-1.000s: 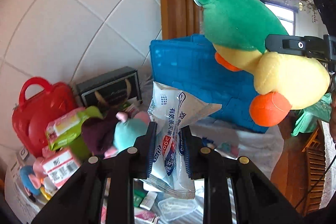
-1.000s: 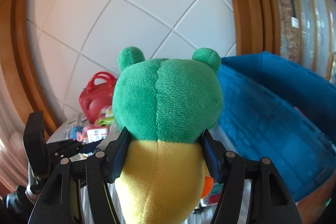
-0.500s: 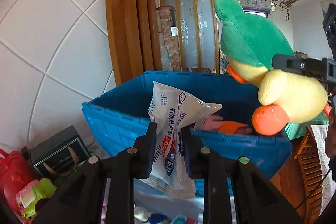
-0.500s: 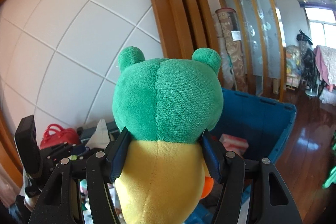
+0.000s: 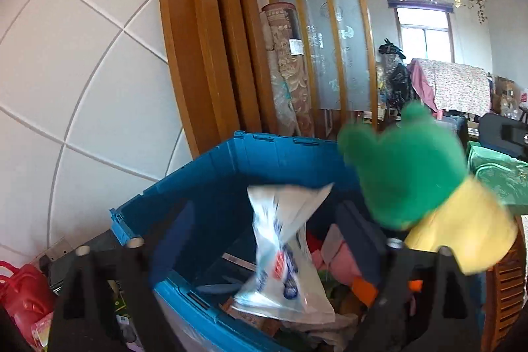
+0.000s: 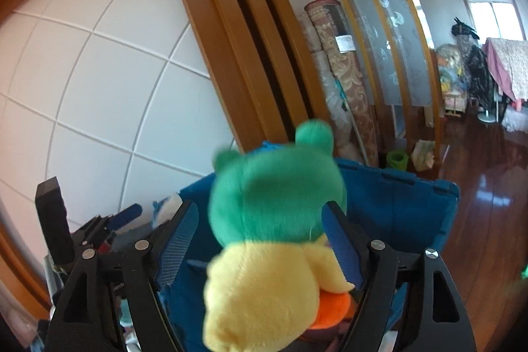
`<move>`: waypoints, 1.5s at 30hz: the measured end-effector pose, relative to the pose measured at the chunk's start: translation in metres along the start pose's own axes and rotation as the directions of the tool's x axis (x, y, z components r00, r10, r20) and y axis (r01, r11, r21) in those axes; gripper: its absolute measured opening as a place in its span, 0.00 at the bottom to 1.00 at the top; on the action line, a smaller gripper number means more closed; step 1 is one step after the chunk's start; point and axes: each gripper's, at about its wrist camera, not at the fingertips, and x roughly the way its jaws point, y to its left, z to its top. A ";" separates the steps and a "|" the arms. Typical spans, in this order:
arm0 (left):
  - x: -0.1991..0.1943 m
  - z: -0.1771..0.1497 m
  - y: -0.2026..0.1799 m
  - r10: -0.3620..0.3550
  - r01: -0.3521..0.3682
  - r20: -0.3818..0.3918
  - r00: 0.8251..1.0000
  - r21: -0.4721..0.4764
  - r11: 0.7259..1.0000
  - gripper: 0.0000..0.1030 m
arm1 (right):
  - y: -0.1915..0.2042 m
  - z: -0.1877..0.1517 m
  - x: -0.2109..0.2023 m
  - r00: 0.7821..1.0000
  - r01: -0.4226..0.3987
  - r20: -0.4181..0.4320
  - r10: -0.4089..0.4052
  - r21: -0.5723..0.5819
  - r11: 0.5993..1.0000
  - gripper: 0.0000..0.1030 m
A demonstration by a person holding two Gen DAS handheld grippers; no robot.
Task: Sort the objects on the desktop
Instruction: 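Carry duck and wipes pack over the crate and open both tools, then move both tools back toward the pile on the bed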
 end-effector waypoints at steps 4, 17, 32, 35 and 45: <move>0.001 0.011 -0.002 0.010 -0.010 0.026 1.000 -0.009 1.000 0.99 | -0.004 0.012 -0.010 0.999 -0.017 0.044 0.017 -0.003 1.000 0.90; -0.011 -0.025 -0.001 0.130 -0.131 -0.020 0.991 -0.028 0.991 0.99 | 0.006 -0.023 -0.022 0.989 -0.144 -0.030 0.145 0.005 0.990 0.99; -0.078 -0.093 0.049 0.311 -0.313 -0.057 0.949 -0.039 0.949 0.99 | 0.084 -0.081 -0.019 0.949 -0.274 -0.183 0.255 -0.087 0.958 0.99; -0.103 -0.109 0.072 0.340 -0.345 -0.068 0.938 -0.064 0.937 0.99 | 0.111 -0.093 -0.022 0.944 -0.293 -0.188 0.270 -0.106 0.950 0.99; -0.189 -0.169 0.154 0.461 -0.471 -0.132 0.877 -0.057 0.880 0.99 | 0.204 -0.131 -0.040 0.921 -0.350 -0.223 0.319 -0.119 0.929 1.00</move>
